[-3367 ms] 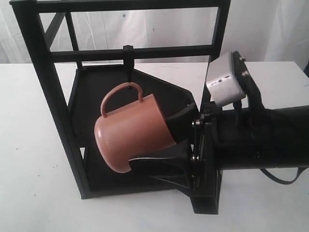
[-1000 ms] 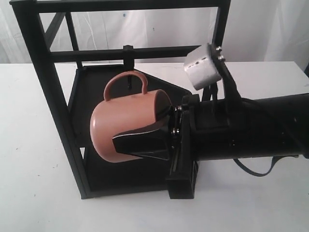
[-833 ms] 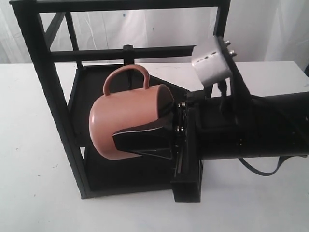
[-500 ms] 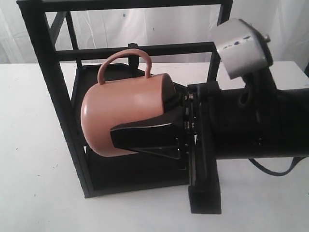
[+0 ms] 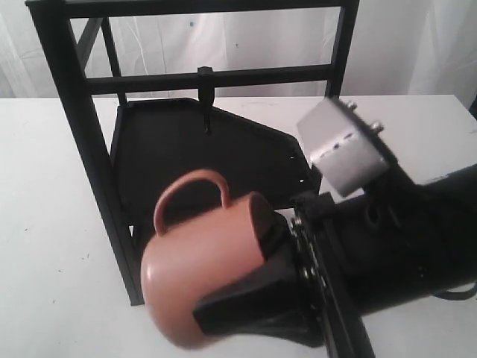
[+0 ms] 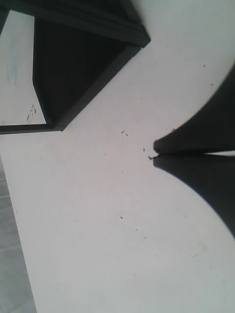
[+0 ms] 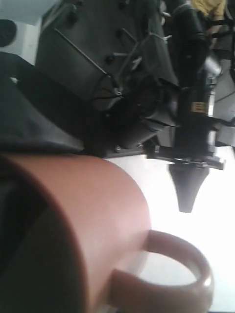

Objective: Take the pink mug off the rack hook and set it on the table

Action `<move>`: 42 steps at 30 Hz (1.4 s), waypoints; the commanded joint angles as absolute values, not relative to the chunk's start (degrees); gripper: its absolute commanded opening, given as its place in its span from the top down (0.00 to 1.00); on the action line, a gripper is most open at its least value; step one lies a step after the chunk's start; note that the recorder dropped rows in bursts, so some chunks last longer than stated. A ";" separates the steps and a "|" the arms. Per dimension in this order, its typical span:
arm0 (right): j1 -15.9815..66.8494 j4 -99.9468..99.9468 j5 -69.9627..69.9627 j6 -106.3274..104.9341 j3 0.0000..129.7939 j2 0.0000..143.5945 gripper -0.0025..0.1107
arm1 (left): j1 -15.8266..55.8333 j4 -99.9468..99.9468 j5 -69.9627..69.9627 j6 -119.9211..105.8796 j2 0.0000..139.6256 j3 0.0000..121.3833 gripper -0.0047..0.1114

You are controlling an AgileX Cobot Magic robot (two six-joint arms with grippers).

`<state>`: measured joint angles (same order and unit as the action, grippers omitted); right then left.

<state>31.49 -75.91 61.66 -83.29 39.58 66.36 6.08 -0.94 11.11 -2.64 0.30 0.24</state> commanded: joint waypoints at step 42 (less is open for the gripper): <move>31.57 -3.32 50.98 -13.72 40.02 65.88 0.98 | 6.02 -0.79 11.14 -2.82 0.00 0.00 0.96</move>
